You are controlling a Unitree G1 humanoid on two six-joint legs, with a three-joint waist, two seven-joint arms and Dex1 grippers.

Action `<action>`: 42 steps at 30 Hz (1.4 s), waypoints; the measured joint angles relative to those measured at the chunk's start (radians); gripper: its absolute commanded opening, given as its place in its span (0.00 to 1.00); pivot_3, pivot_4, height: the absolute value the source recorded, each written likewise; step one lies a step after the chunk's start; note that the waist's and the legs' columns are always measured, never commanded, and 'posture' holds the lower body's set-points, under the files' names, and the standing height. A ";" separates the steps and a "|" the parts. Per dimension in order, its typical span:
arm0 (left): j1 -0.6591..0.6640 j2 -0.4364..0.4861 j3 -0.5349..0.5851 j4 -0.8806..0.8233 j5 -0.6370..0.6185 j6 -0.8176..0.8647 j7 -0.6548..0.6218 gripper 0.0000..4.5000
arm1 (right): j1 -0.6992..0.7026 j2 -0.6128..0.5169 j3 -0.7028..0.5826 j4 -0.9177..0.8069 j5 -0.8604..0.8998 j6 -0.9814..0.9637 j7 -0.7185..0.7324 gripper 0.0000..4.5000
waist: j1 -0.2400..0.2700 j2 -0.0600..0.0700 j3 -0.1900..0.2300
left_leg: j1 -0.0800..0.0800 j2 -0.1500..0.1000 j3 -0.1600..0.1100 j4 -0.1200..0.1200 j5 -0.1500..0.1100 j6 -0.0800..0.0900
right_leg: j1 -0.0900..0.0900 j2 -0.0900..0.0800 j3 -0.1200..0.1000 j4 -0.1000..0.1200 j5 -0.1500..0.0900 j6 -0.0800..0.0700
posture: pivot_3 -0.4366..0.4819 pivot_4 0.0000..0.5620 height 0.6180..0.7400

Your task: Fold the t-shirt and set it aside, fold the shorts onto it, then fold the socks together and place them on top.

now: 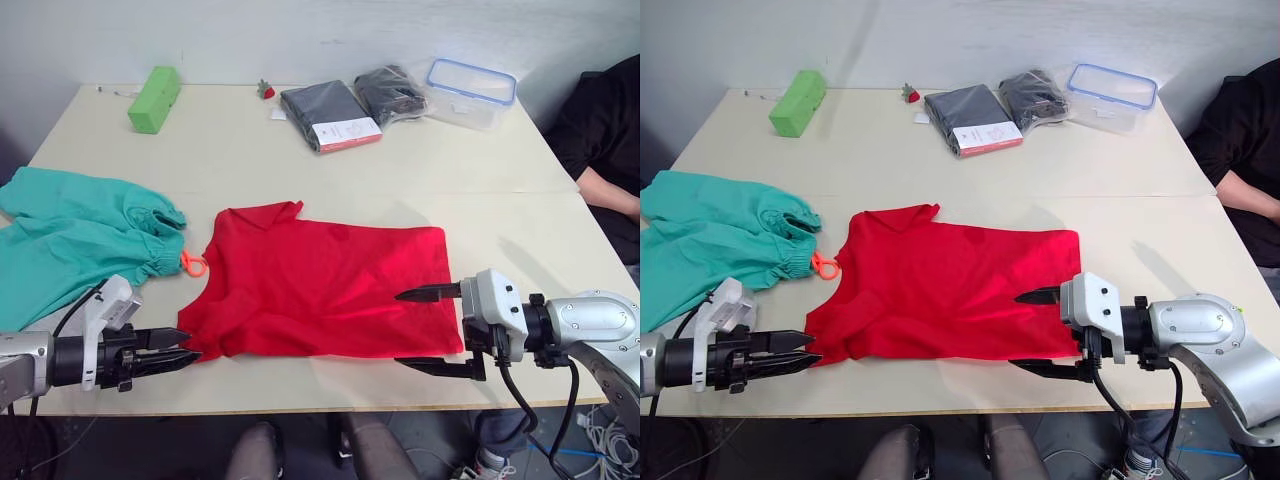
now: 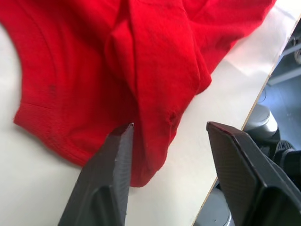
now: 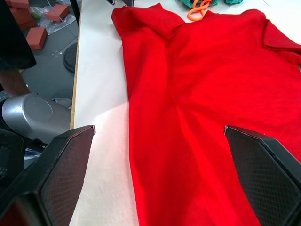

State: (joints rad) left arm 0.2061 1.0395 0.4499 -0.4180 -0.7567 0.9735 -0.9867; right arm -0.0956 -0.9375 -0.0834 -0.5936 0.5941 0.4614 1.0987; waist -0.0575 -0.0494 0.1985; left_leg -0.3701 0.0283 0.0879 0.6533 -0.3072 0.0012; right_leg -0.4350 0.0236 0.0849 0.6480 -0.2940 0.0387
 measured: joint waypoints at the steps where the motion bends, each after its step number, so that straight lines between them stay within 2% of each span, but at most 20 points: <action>1: 0.000 0.000 -0.016 0.000 0.010 -0.007 0.001 0.54 | 0.000 0.000 0.000 0.000 0.000 0.000 0.000 1.00 | 0.000 0.000 0.000 | 0.000 0.000 0.000 0.000 0.000 0.000 | 0.000 0.000 0.000 0.000 0.000 0.000 | 0.48 0.27 1.00; 4: -0.002 -0.012 -0.038 0.000 0.016 -0.017 0.004 0.41 | 0.000 0.000 0.000 0.000 0.000 0.000 -0.001 1.00 | -0.001 0.000 0.000 | 0.000 0.000 0.000 0.000 0.000 0.000 | 0.000 0.000 0.000 0.000 0.000 0.000 | 0.48 0.27 1.00; 8: -0.010 -0.019 -0.038 0.000 0.011 -0.014 0.010 0.11 | 0.002 0.000 0.000 -0.002 0.000 0.001 -0.002 1.00 | 0.000 0.000 0.000 | 0.000 0.000 0.000 0.000 0.000 0.000 | 0.000 0.000 0.000 0.001 0.000 0.000 | 0.48 0.27 1.00; 10: -0.018 -0.019 -0.038 0.000 0.010 -0.010 0.011 0.00 | 0.004 0.000 0.000 -0.004 0.000 0.001 -0.003 1.00 | 0.000 0.000 0.000 | 0.000 0.000 0.000 0.000 0.000 0.000 | 0.000 0.000 0.000 0.001 0.000 0.000 | 0.48 0.27 1.00; 15: -0.048 -0.019 -0.033 0.009 -0.014 0.018 0.012 0.00 | 0.005 0.000 0.000 -0.009 0.000 0.000 -0.006 1.00 | -0.001 0.000 0.000 | 0.000 0.000 0.000 0.003 0.000 0.000 | 0.000 0.000 0.000 0.004 0.000 0.000 | 0.48 0.27 1.00; 20: -0.072 -0.004 0.044 0.152 -0.075 0.091 -0.020 0.00 | 0.007 0.000 0.000 -0.009 -0.002 -0.002 -0.010 1.00 | -0.002 0.000 0.000 | 0.000 0.000 0.000 0.006 0.000 0.000 | -0.001 0.001 0.000 0.007 0.000 -0.001 | 0.48 0.27 1.00; 26: -0.017 0.040 0.066 0.306 -0.025 0.058 -0.083 0.00 | 0.036 0.000 0.000 -0.008 -0.021 -0.022 -0.005 1.00 | -0.003 0.000 0.000 | -0.001 0.000 0.000 0.006 0.000 0.000 | -0.002 0.000 0.000 0.006 -0.001 -0.001 | 0.48 0.27 1.00; 33: -0.010 0.028 0.041 0.297 0.009 0.002 -0.092 0.00 | 0.038 0.001 0.002 0.012 -0.058 -0.052 -0.002 1.00 | 0.000 -0.001 0.000 | -0.001 0.000 0.000 0.006 0.000 0.000 | -0.002 0.000 0.000 0.007 -0.001 -0.001 | 0.48 0.27 1.00; 34: -0.009 0.019 0.037 0.287 0.016 -0.008 -0.089 0.05 | 0.037 0.005 0.005 0.017 -0.068 -0.056 -0.003 1.00 | 0.000 -0.001 0.000 | -0.001 0.000 0.000 0.006 0.000 0.000 | -0.002 0.000 0.000 0.007 -0.001 -0.001 | 0.48 0.27 1.00; 37: -0.024 -0.003 0.037 0.272 0.019 -0.019 -0.069 0.19 | 0.037 0.012 0.015 0.025 -0.078 -0.068 -0.003 0.87 | 0.000 -0.001 0.000 | -0.001 0.000 0.000 0.006 0.000 0.000 | -0.002 0.000 0.000 0.007 -0.001 -0.001 | 0.48 0.27 1.00; 41: -0.036 0.001 0.097 0.229 0.002 -0.009 -0.066 0.48 | 0.036 0.017 0.022 0.035 -0.078 -0.070 -0.001 0.54 | -0.003 -0.001 -0.001 | -0.001 0.000 0.000 0.006 0.000 0.000 | -0.002 0.000 0.000 0.007 -0.001 -0.001 | 0.48 0.27 1.00; 42: -0.037 0.009 0.129 0.216 -0.020 0.003 -0.080 0.48 | 0.033 0.024 0.027 0.038 -0.080 -0.070 -0.001 0.47 | -0.003 -0.001 -0.001 | -0.001 0.000 0.000 0.006 0.000 0.000 | -0.002 0.000 0.000 0.007 -0.001 -0.001 | 0.48 0.27 1.00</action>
State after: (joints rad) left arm 0.1692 1.0483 0.5786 -0.2021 -0.7766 0.9763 -1.0664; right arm -0.0626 -0.9139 -0.0568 -0.5555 0.5144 0.3910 1.0976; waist -0.0606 -0.0509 0.1976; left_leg -0.3707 0.0287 0.0882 0.6590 -0.3074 0.0011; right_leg -0.4369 0.0240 0.0852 0.6551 -0.2948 0.0375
